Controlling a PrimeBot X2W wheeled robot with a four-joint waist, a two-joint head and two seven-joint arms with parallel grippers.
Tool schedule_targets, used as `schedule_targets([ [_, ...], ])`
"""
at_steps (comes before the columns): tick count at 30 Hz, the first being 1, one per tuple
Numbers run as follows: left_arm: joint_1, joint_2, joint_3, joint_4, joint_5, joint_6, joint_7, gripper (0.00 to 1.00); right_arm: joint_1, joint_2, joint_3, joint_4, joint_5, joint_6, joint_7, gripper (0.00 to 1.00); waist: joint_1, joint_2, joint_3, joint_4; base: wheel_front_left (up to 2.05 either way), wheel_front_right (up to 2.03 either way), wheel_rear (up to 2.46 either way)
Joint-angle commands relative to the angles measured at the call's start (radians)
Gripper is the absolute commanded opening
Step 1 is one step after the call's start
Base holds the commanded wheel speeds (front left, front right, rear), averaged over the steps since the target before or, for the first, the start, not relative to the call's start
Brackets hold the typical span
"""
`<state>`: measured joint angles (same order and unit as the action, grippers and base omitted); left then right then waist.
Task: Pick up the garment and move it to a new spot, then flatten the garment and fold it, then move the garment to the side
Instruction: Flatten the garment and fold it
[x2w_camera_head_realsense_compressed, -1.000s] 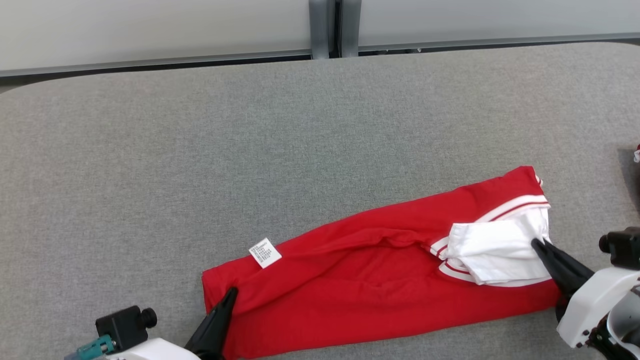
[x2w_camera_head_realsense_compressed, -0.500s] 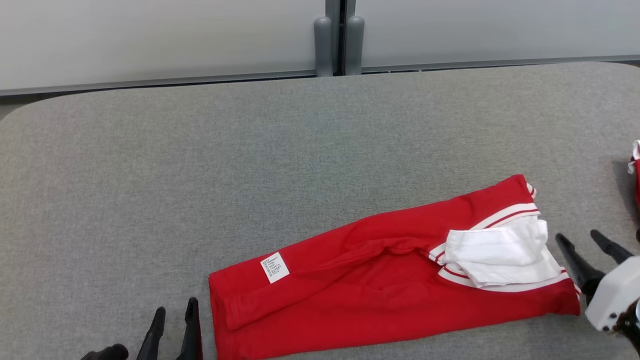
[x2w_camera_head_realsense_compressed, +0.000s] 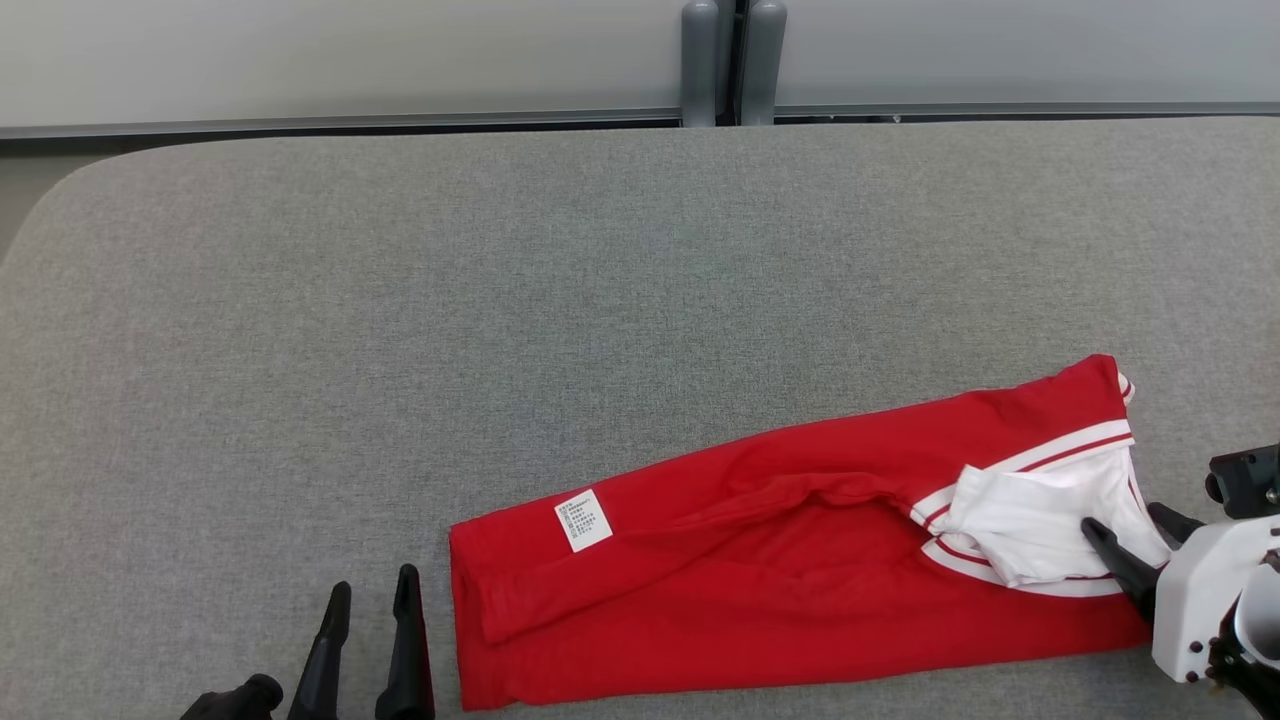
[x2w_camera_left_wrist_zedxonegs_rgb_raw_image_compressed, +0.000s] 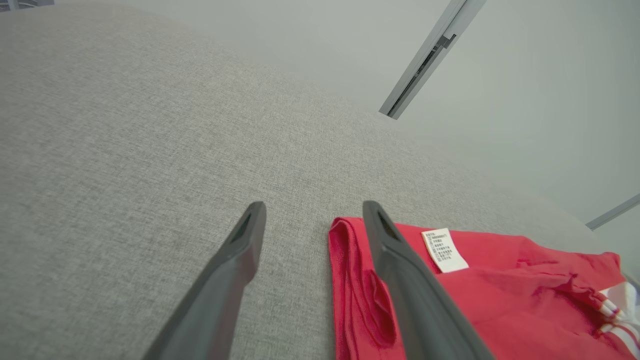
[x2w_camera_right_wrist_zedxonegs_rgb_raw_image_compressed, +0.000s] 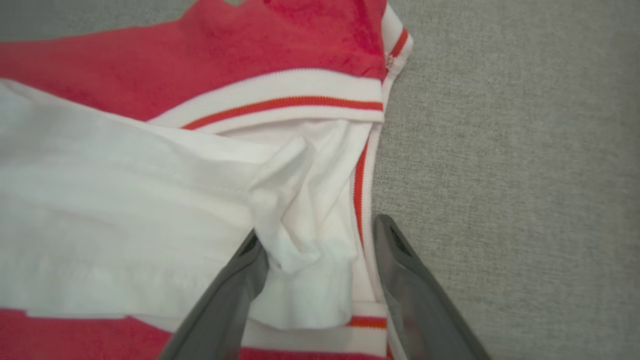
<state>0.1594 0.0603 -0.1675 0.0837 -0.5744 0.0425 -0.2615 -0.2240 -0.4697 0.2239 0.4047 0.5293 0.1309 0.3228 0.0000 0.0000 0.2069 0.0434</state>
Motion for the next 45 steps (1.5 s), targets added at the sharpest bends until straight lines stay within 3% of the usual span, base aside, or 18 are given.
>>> schedule_targets([
  [1, 0.002, 0.001, 0.006, 0.003, 0.01, -0.009, -0.004, 1.0, 0.014, -0.005, 0.0, 0.013, -0.018, 0.0, 0.012, 1.0, 0.0, 0.0, 0.001, 0.0, 0.0, 0.0, 0.0],
  [7, -0.018, -0.007, 0.013, 0.019, 0.03, -0.033, -0.004, 1.0, 0.002, -0.009, 0.014, 0.036, -0.06, 0.0, 0.057, 1.0, 0.0, 0.0, 0.012, 0.008, 0.0, 0.0, 0.0],
  [14, -0.031, -0.008, 0.001, 0.035, 0.008, -0.036, -0.004, 1.0, -0.029, 0.02, 0.119, 0.042, 0.059, 0.003, 0.125, 1.0, 0.0, 0.0, 0.018, 0.03, 0.0, 0.0, 0.0],
  [15, -0.032, -0.008, 0.001, 0.037, 0.008, -0.035, -0.004, 1.0, -0.032, 0.023, 0.136, 0.039, 0.087, 0.004, 0.127, 0.39, 0.0, 0.0, 0.015, 0.034, 0.0, 0.0, 0.0],
  [16, -0.032, -0.008, 0.002, 0.04, 0.002, -0.033, -0.004, 1.0, -0.032, 0.028, 0.153, 0.034, 0.124, 0.004, 0.131, 0.0, 0.0, 0.0, 0.011, 0.037, 0.0, 0.0, 0.0],
  [18, -0.027, -0.008, 0.001, 0.046, -0.001, -0.034, -0.005, 1.0, -0.029, 0.02, 0.166, 0.019, 0.199, 0.006, 0.115, 0.0, 0.0, 0.0, -0.002, 0.044, 0.0, 0.0, 0.0],
  [24, -0.011, -0.009, 0.009, 0.051, -0.008, -0.035, -0.004, 1.0, -0.045, -0.084, 0.096, 0.046, 0.343, 0.001, 0.07, 0.0, 0.0, 0.0, -0.03, 0.04, 0.0, 0.0, 0.0],
  [33, 0.002, -0.008, 0.023, 0.063, -0.001, -0.043, -0.005, 1.0, -0.032, -0.272, -0.022, 0.086, 0.412, 0.0, 0.049, 0.0, 0.0, 0.0, -0.072, 0.047, 0.0, 0.0, 0.0],
  [40, 0.025, -0.008, 0.009, 0.058, -0.04, -0.028, -0.005, 1.0, 0.014, -0.358, 0.074, -0.214, 0.423, 0.0, 0.094, 0.0, 0.0, 0.0, -0.103, 0.039, 0.0, 0.0, 0.0],
  [41, 0.025, -0.008, 0.009, 0.058, -0.04, -0.028, -0.005, 1.0, 0.014, -0.358, 0.074, -0.214, 0.423, 0.0, 0.094, 0.0, 0.0, 0.0, -0.103, 0.039, 0.0, 0.0, 0.0],
  [45, 0.02, -0.008, -0.014, 0.059, -0.058, -0.024, -0.004, 1.0, -0.004, -0.326, 0.184, -0.403, 0.406, 0.0, 0.151, 0.0, 0.0, 0.0, -0.099, 0.025, 0.0, 0.0, 0.0],
])
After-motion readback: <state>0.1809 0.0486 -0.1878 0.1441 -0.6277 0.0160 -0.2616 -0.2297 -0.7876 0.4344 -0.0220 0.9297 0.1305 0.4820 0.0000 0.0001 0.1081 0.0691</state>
